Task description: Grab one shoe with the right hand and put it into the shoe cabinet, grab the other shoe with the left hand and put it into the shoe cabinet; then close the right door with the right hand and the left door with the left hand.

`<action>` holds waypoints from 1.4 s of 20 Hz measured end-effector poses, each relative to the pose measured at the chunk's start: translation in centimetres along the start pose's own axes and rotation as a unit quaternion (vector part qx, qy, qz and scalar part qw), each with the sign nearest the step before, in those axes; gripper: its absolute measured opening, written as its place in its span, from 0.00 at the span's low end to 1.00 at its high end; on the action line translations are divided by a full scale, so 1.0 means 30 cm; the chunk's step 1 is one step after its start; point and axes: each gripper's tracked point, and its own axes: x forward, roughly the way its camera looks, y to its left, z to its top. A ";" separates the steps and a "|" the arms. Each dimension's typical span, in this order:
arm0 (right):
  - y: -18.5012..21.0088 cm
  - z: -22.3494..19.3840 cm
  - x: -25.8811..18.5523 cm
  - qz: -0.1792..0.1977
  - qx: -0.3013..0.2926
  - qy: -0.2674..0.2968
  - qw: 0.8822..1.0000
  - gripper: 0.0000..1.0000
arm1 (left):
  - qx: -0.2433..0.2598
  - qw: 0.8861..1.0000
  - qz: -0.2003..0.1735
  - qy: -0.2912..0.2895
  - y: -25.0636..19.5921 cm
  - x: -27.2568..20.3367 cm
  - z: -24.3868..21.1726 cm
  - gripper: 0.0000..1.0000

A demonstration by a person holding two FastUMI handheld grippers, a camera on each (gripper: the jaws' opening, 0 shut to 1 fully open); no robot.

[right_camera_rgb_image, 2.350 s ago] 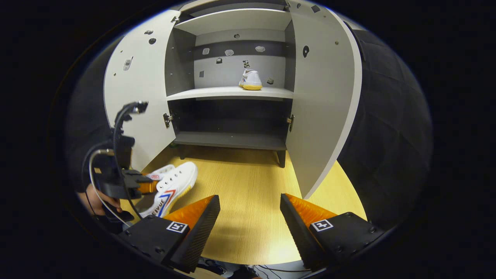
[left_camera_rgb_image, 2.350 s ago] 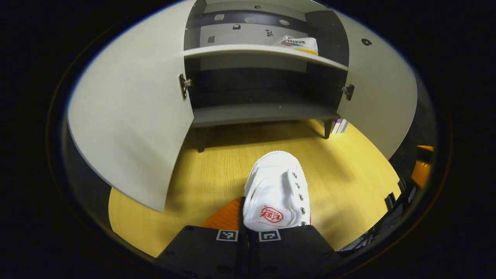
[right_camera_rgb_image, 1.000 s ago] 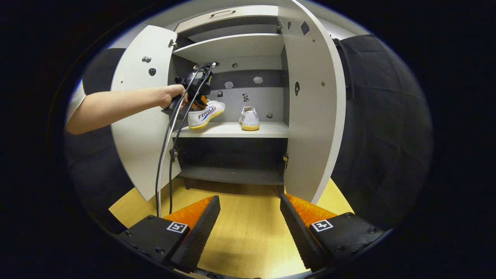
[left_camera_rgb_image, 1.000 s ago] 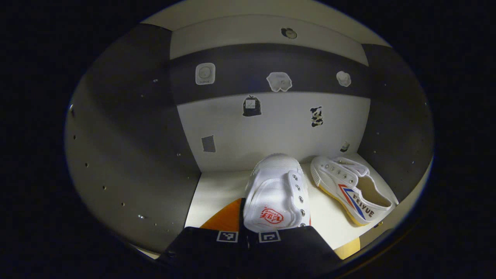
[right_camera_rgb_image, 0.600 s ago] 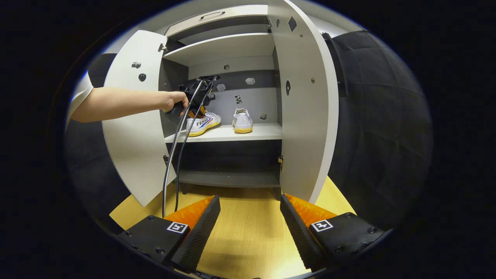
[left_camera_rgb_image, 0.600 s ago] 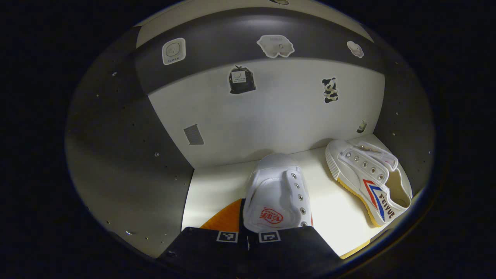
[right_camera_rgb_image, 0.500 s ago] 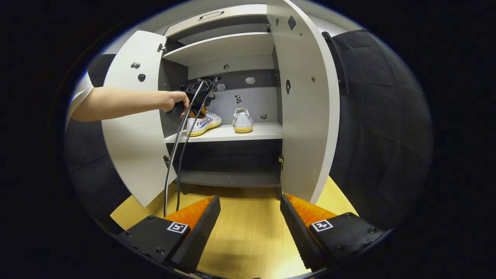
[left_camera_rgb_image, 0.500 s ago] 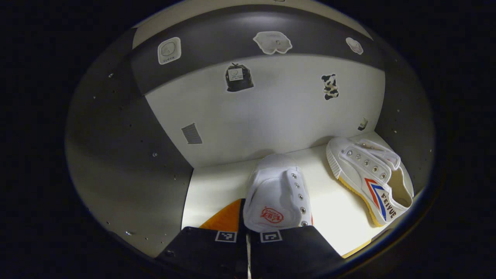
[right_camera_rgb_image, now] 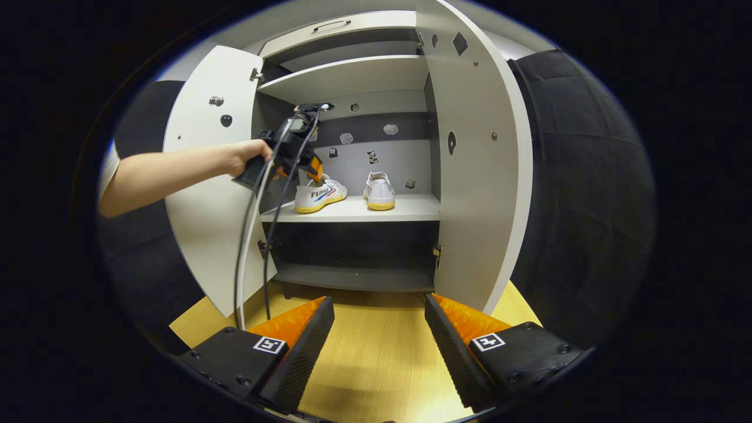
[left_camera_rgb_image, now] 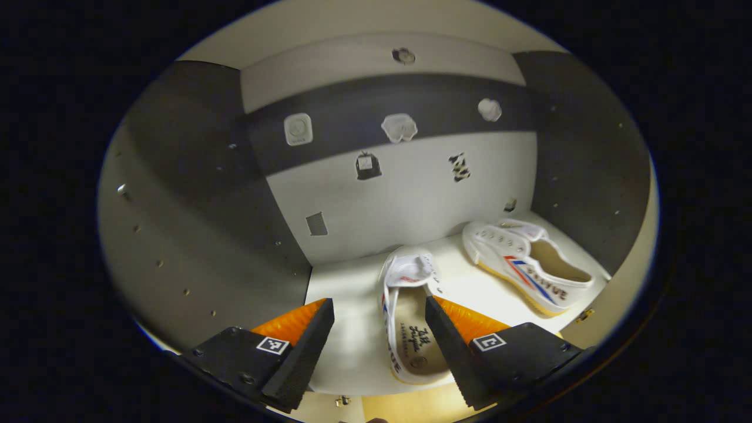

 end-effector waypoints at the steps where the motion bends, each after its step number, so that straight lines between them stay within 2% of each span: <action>1: 0.005 0.006 -0.004 0.002 0.000 -0.001 1.000 0.99 | -0.007 0.999 -0.011 -0.029 -0.021 -0.078 0.007 0.98; 5: 0.026 0.033 -0.023 0.004 -0.008 -0.009 1.000 0.99 | -0.008 0.990 -0.024 -0.139 -0.079 -0.421 -0.010 0.97; 9: 0.049 0.032 -0.040 0.003 0.003 -0.003 1.000 0.99 | -0.067 0.983 -0.045 -0.162 -0.124 -0.707 -0.147 0.97; 11: 0.060 0.040 -0.044 0.000 -0.002 -0.006 1.000 0.98 | -0.065 0.981 -0.042 -0.179 -0.122 -0.811 -0.217 0.97; 14: 0.079 0.036 -0.049 -0.005 0.005 -0.005 1.000 0.99 | -0.047 0.977 -0.039 -0.204 -0.132 -0.896 -0.355 0.97; 17: 0.081 0.035 -0.058 -0.018 0.022 -0.005 1.000 0.99 | -0.044 0.979 -0.029 -0.197 -0.136 -0.947 -0.509 0.97; 20: 0.034 0.052 -0.076 -0.049 0.026 -0.011 0.998 0.99 | -0.016 0.983 -0.035 -0.181 -0.149 -0.986 -0.616 0.97; 25: -0.071 0.151 -0.161 -0.090 0.033 -0.043 0.994 0.99 | -0.022 0.979 -0.081 -0.184 -0.188 -1.035 -0.658 0.97; 28: -0.181 0.257 -0.222 -0.126 0.044 -0.068 0.989 0.99 | -0.017 0.978 -0.100 -0.184 -0.202 -1.031 -0.668 0.97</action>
